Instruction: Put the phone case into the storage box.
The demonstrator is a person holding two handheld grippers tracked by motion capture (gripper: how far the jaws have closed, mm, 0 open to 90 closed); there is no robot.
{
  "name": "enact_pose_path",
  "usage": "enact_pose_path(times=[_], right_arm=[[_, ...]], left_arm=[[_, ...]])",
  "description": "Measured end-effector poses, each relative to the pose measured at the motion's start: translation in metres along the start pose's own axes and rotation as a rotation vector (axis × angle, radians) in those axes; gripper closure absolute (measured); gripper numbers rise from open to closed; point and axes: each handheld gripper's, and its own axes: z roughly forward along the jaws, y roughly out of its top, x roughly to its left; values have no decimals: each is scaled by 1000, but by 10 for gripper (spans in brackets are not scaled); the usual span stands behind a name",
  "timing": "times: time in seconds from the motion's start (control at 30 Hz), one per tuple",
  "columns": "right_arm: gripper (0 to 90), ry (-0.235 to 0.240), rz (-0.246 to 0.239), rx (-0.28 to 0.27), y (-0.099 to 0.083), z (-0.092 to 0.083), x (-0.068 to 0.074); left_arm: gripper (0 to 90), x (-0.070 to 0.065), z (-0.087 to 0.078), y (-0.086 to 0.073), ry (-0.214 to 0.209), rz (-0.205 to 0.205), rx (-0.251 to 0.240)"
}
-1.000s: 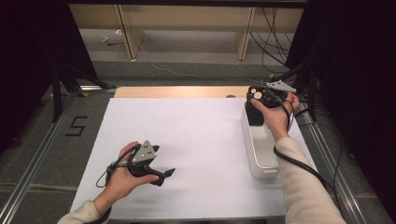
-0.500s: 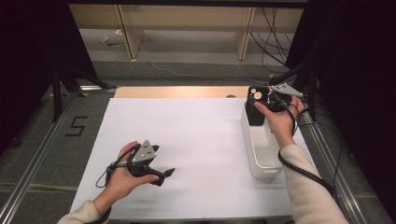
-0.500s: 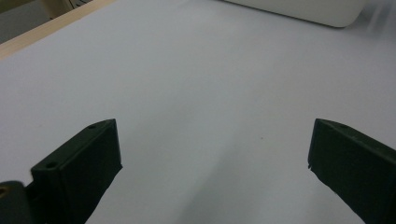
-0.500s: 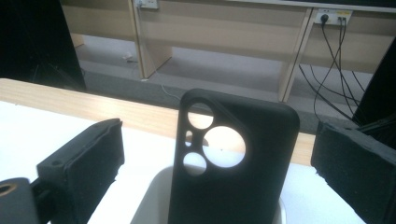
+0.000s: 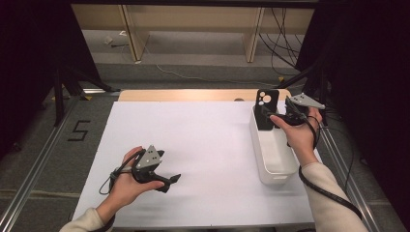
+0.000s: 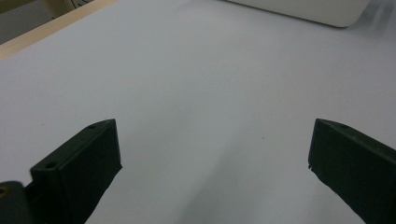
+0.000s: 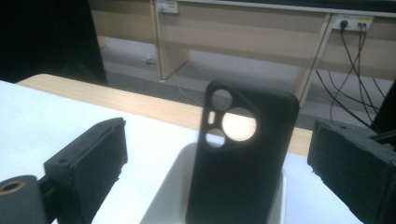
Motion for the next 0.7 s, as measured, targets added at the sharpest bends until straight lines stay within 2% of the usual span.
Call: enact_pose_path(times=[0.13, 0.4, 0.7], right_arm=[[62, 31, -31, -2, -3, -11, 9], [66, 116, -38, -19, -12, -35, 23], [66, 175, -50, -30, -24, -61, 31]], left_arm=[[20, 0, 0, 0, 2, -2, -2], [19, 1, -1, 0, 5, 1, -5], [18, 1, -1, 0, 6, -1, -7]])
